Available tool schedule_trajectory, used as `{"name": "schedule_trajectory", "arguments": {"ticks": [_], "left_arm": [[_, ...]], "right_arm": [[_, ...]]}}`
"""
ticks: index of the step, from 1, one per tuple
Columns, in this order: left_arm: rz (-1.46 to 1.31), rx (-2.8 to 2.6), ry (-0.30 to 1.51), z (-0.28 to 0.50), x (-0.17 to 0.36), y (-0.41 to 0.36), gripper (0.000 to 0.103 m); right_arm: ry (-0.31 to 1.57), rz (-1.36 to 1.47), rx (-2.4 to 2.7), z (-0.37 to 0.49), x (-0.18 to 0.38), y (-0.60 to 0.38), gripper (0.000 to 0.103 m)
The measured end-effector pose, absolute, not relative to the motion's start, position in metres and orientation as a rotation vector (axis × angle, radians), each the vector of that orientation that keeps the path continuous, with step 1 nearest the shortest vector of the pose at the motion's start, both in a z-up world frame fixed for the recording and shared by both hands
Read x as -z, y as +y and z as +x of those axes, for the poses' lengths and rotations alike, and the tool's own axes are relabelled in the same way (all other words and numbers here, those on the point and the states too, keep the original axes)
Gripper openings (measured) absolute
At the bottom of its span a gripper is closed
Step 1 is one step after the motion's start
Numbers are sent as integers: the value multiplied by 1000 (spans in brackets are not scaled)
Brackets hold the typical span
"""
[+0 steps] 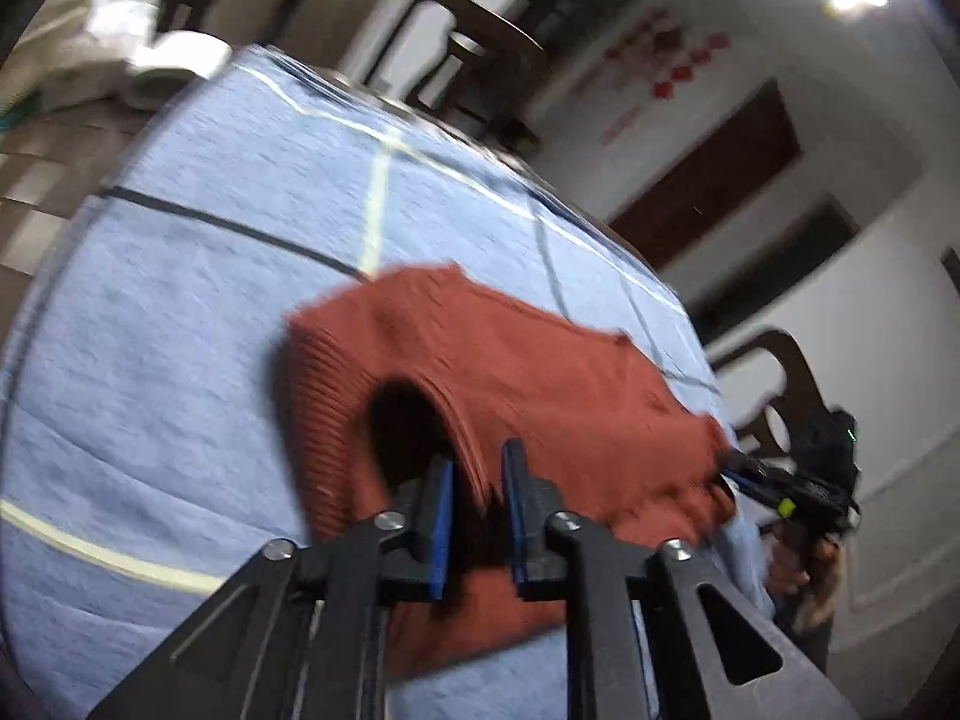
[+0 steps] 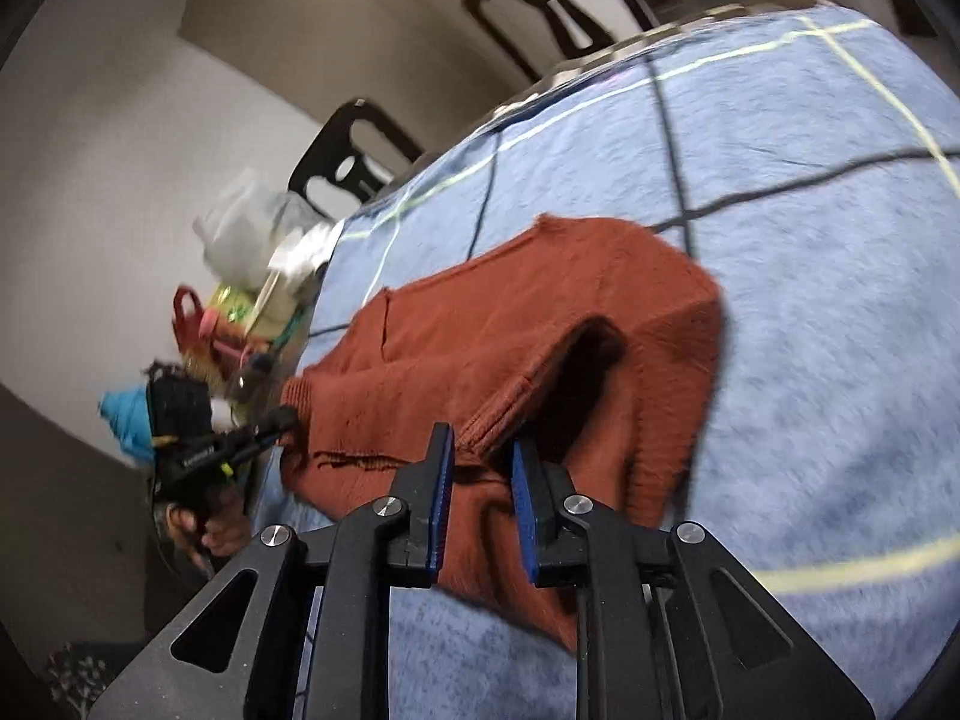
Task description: Fold small clothes
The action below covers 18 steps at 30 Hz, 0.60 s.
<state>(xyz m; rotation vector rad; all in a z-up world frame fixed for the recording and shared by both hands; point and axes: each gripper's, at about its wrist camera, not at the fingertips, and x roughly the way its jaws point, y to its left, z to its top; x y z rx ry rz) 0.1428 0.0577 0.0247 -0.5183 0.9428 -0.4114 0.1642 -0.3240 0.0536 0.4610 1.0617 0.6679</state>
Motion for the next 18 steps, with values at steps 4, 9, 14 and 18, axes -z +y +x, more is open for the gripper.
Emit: {"name": "schedule_trajectory", "arguments": {"ticks": [4, 9, 14, 18], "left_arm": [[-520, 425, 895, 157, -31, 49, 19], [-543, 311, 758, 176, -58, 74, 20], [-445, 226, 726, 165, -67, 83, 35], [-393, 222, 764, 165, -56, 82, 38]], "right_arm": [[983, 508, -643, 189, -65, -324, 19], [881, 484, -593, 190, -84, -334, 29], [887, 354, -508, 183, -76, -332, 30], [916, 256, -457, 185, -69, -328, 30]]}}
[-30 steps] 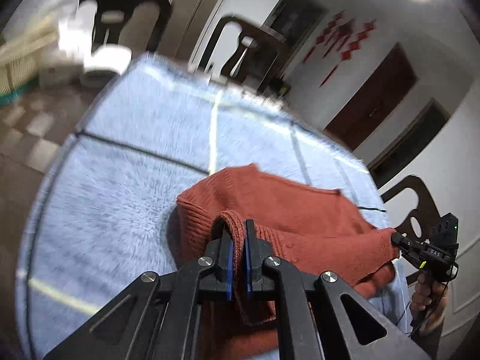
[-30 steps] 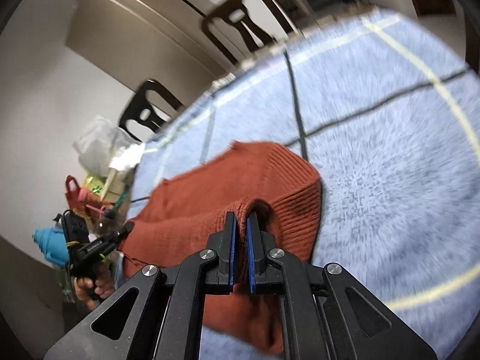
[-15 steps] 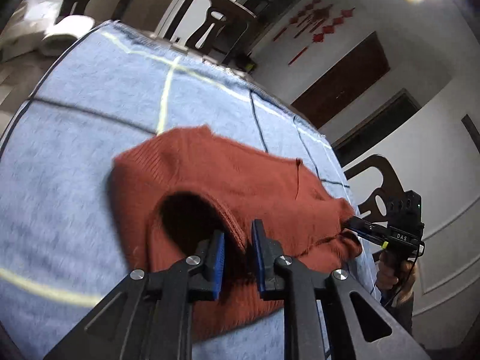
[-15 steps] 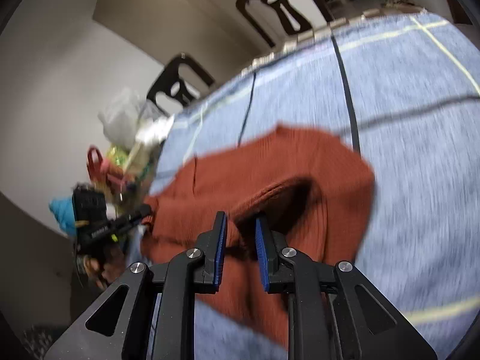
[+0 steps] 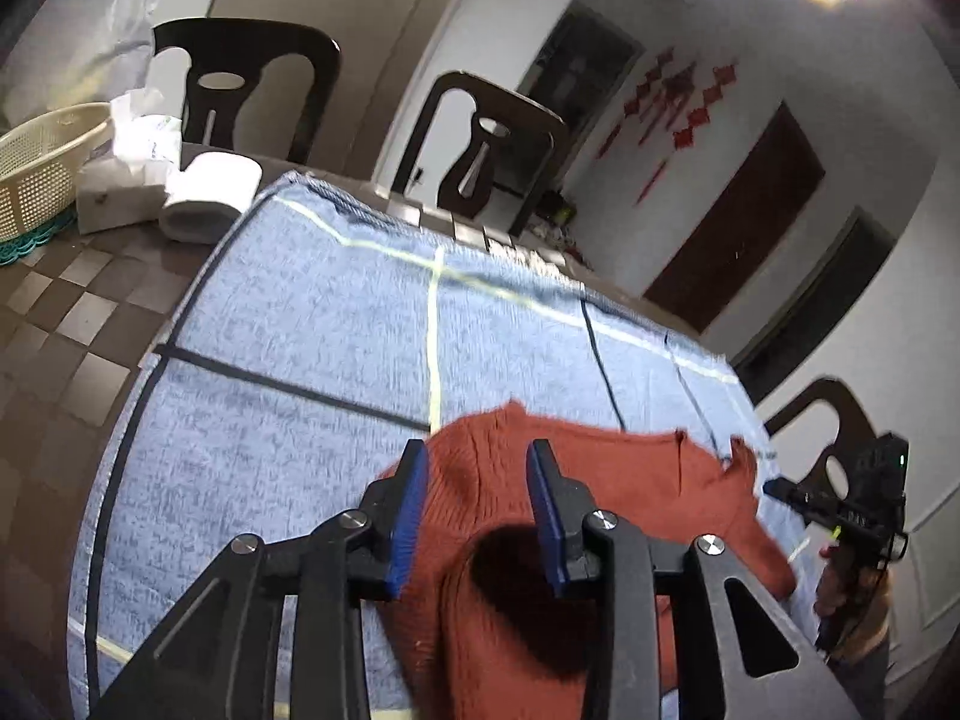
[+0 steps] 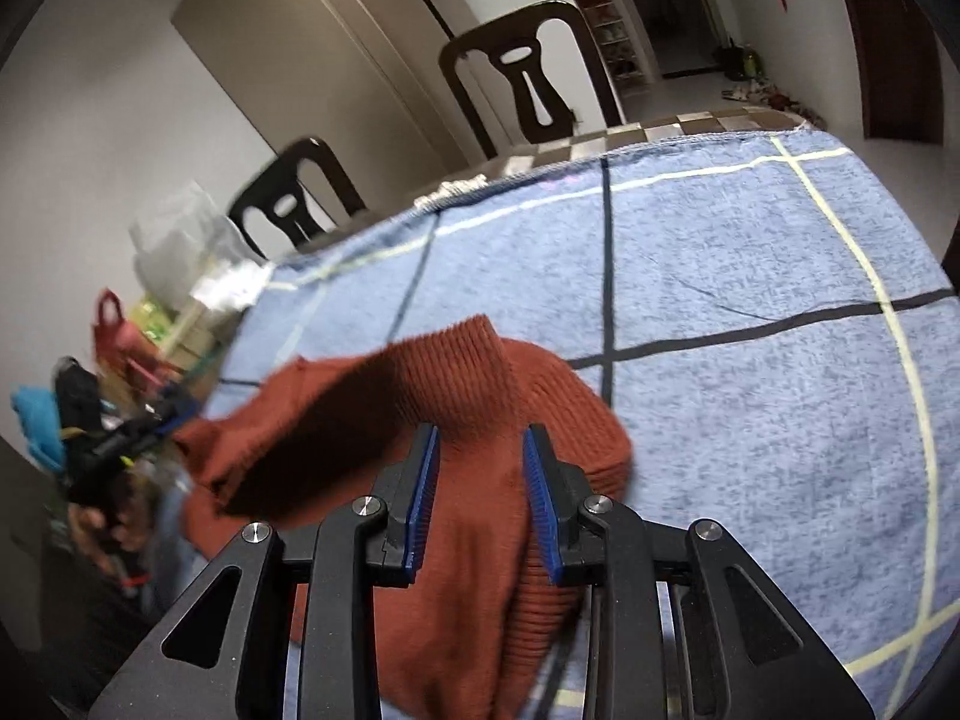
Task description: Fold small clothes
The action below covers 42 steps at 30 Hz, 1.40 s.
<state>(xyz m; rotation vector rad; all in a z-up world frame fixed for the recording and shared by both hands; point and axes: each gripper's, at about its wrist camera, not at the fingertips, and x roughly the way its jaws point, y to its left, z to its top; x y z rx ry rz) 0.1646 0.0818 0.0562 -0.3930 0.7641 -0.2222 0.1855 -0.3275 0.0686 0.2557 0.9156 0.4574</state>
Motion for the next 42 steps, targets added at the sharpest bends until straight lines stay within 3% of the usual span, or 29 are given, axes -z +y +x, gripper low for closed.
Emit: {"name": "schedule_trajectory", "arguments": {"ticks": [5, 15, 16, 17, 18, 19, 21, 27, 33, 37, 42], "left_arm": [[-236, 239, 753, 157, -57, 66, 48], [-159, 207, 862, 201, -33, 38, 48], [-162, 199, 882, 206, -29, 37, 48], [-162, 190, 904, 212, -25, 35, 45], [-161, 187, 909, 213, -22, 34, 26], [-148, 188, 914, 214, -20, 31, 16], [-131, 176, 884, 211, -23, 29, 9], [-149, 91, 819, 207, -21, 38, 9], [-155, 71, 832, 202, -26, 42, 13], [-150, 82, 789, 167, -45, 44, 13], [-131, 167, 760, 111, -47, 28, 13]], "right_arm": [[914, 166, -449, 191, -68, -320, 30], [1025, 152, -412, 220, -43, -313, 29], [1019, 145, -416, 220, -43, -310, 13], [1004, 139, -430, 219, -46, -309, 6], [981, 134, -437, 216, -51, -307, 5], [954, 124, -432, 214, -56, -307, 5], [916, 127, -420, 214, -60, -310, 5], [959, 127, -333, 226, -40, -319, 6], [882, 92, -304, 194, -71, -320, 17], [832, 38, -345, 145, -88, -311, 17], [893, -27, -380, 113, -63, -299, 17]]}}
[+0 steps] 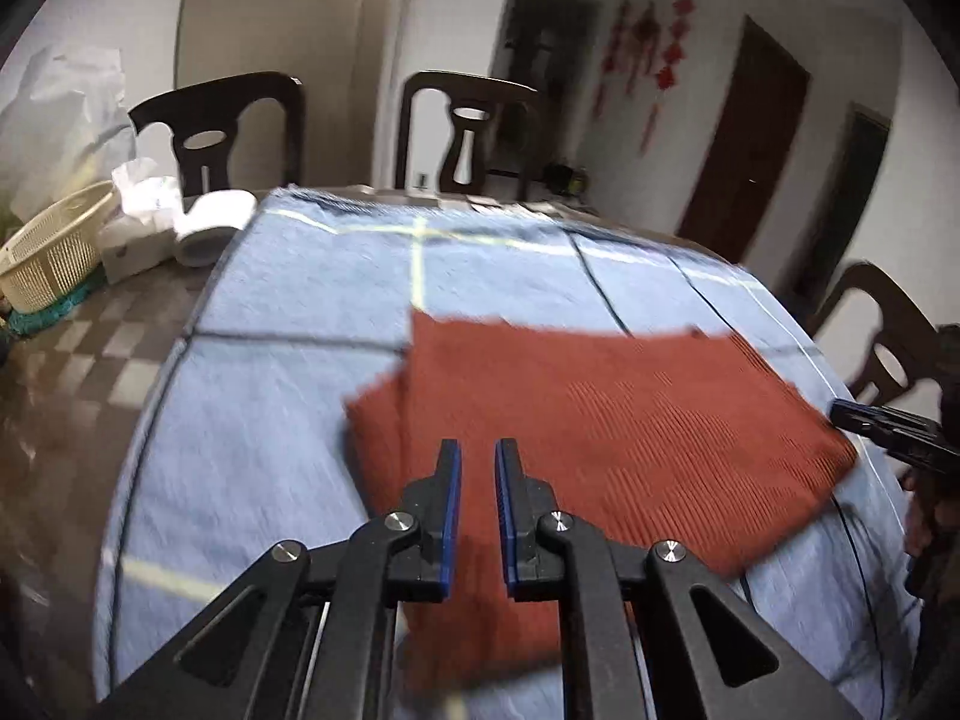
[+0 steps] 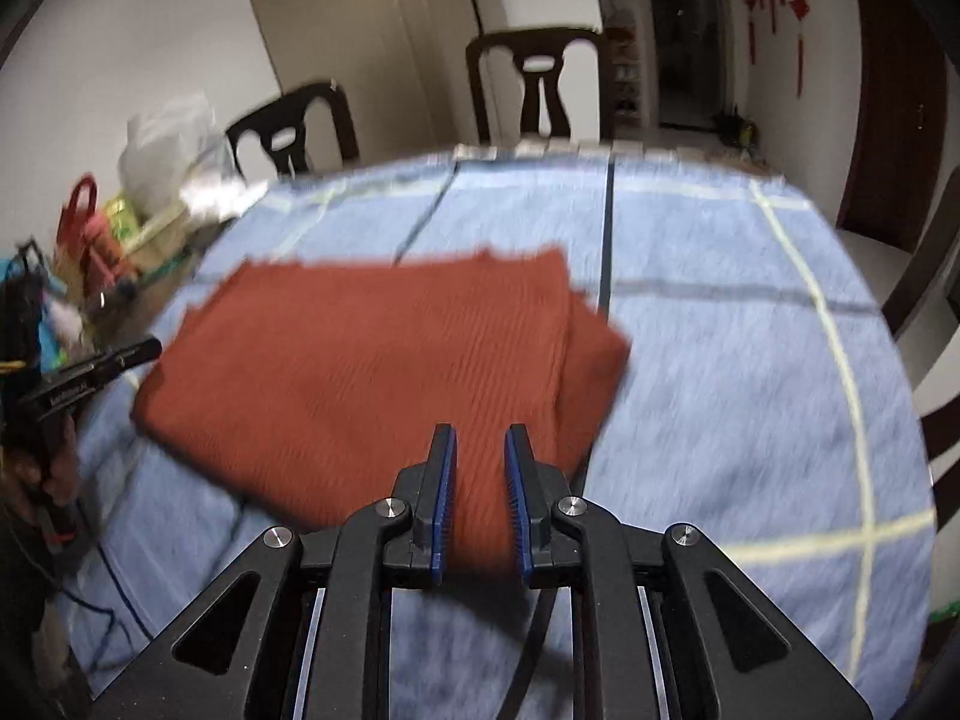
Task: Fold small clothes
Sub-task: 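Grasp the folded sweater edge with both tools and lift it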
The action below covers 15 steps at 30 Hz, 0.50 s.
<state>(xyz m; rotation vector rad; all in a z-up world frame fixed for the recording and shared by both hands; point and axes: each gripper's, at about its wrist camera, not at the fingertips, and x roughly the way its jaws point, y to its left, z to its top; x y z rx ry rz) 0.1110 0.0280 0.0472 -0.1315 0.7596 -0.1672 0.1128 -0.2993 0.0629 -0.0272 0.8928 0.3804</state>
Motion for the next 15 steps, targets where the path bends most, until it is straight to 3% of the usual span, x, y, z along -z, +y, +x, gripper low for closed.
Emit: {"name": "schedule_trajectory", "arguments": {"ticks": [6, 9, 11, 12, 13, 15], "left_arm": [[-90, 147, 831, 108, -18, 19, 13], [-106, 141, 834, 105, -26, 20, 13], [-115, 135, 813, 100, -33, 25, 16], [-123, 130, 804, 99, -36, 28, 24], [-135, 118, 796, 99, -38, 33, 29], [-160, 92, 796, 104, -38, 41, 37]], "right_arm": [[914, 3, -337, 117, -52, -310, 14], [896, 48, -354, 110, -60, -314, 18], [882, 81, -350, 108, -64, -321, 29], [876, 98, -349, 108, -64, -323, 44], [868, 126, -355, 109, -66, -326, 50], [869, 164, -363, 114, -65, -331, 50]]}}
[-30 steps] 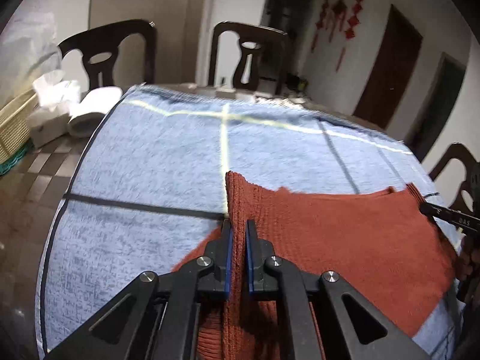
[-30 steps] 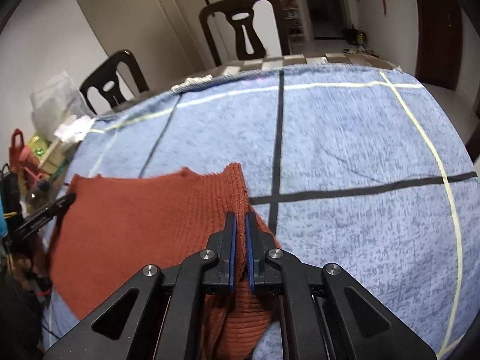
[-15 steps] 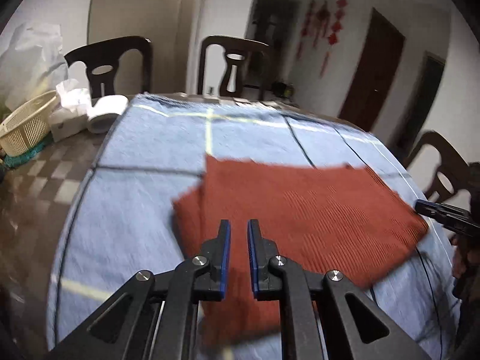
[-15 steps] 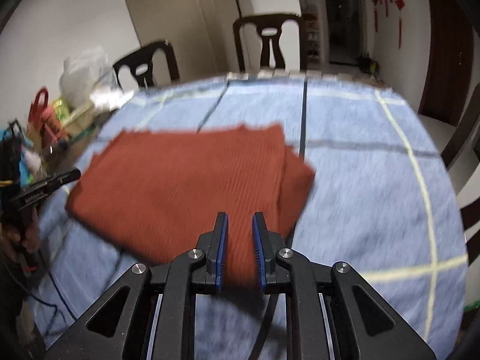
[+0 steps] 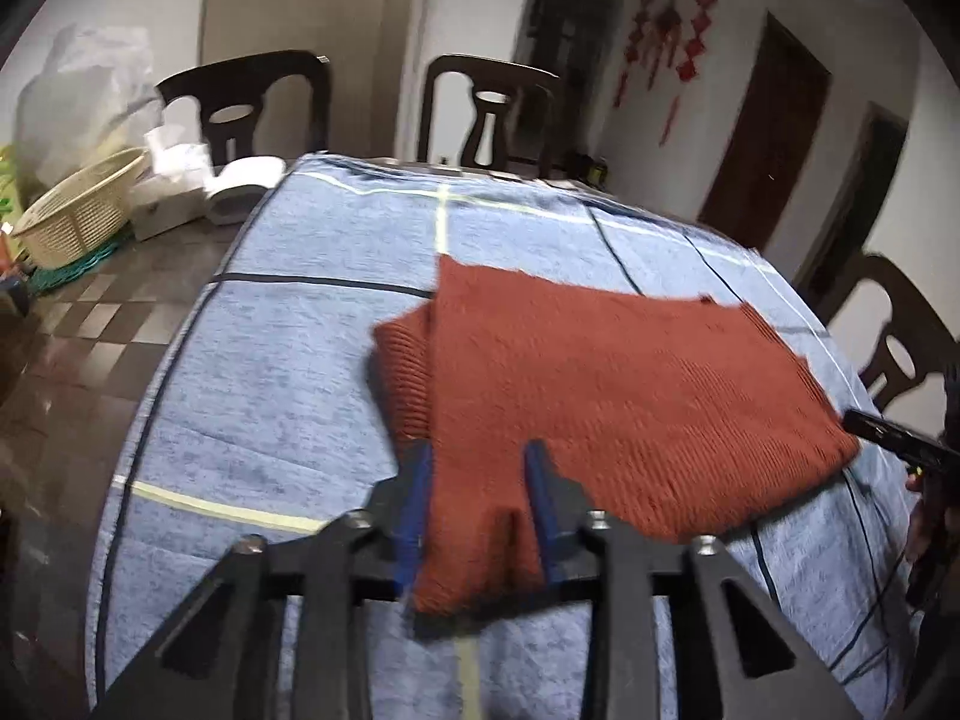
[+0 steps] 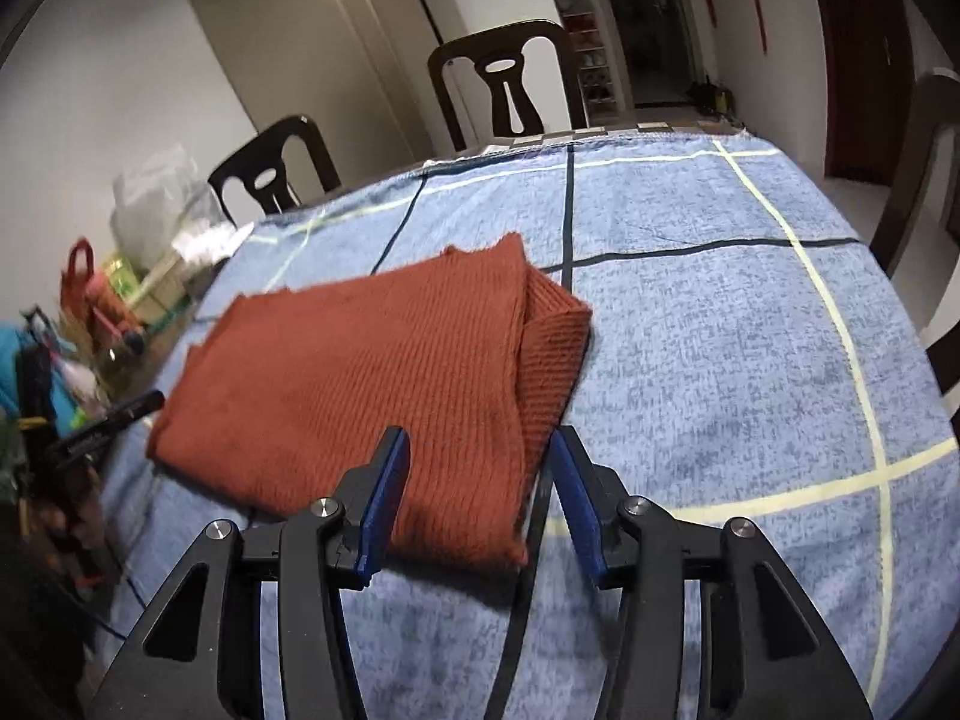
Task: Fold small clothes
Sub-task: 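Grasp the folded sweater edge with both tools and lift it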
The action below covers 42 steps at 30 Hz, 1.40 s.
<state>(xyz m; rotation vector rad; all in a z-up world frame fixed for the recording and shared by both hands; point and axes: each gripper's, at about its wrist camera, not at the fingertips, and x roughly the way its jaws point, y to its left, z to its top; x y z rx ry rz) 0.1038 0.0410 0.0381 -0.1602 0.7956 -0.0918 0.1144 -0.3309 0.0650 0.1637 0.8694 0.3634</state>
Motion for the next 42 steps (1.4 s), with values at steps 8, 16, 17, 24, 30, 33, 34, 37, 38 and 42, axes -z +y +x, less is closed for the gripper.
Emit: {"name": "schedule_trajectory", "arguments": {"ticks": [8, 16, 17, 24, 30, 33, 34, 37, 38, 42], "left_arm": [[-287, 91, 873, 143, -12, 61, 46], [-324, 122, 862, 154, -8, 60, 48], [-325, 133, 862, 153, -8, 59, 48], [-284, 144, 859, 156, -11, 49, 18], [-258, 170, 829, 149, -35, 45, 13], [-269, 204, 796, 135, -60, 46, 13], [-267, 217, 779, 129, -70, 46, 13], [-246, 232, 755, 110, -89, 44, 13], [-246, 241, 749, 103, -93, 44, 13], [-229, 260, 755, 77, -91, 44, 13]], "right_arm": [[945, 274, -397, 155, -41, -341, 50], [950, 302, -483, 152, -39, -336, 50], [951, 304, -490, 153, -39, -336, 50], [971, 337, -456, 164, -37, -339, 16], [919, 303, -460, 146, -74, -331, 12], [894, 266, -475, 128, -97, -326, 12], [887, 247, -477, 120, -105, -325, 12], [879, 222, -478, 99, -118, -328, 12], [883, 216, -472, 91, -120, -330, 12], [916, 204, -445, 65, -106, -339, 12]]}}
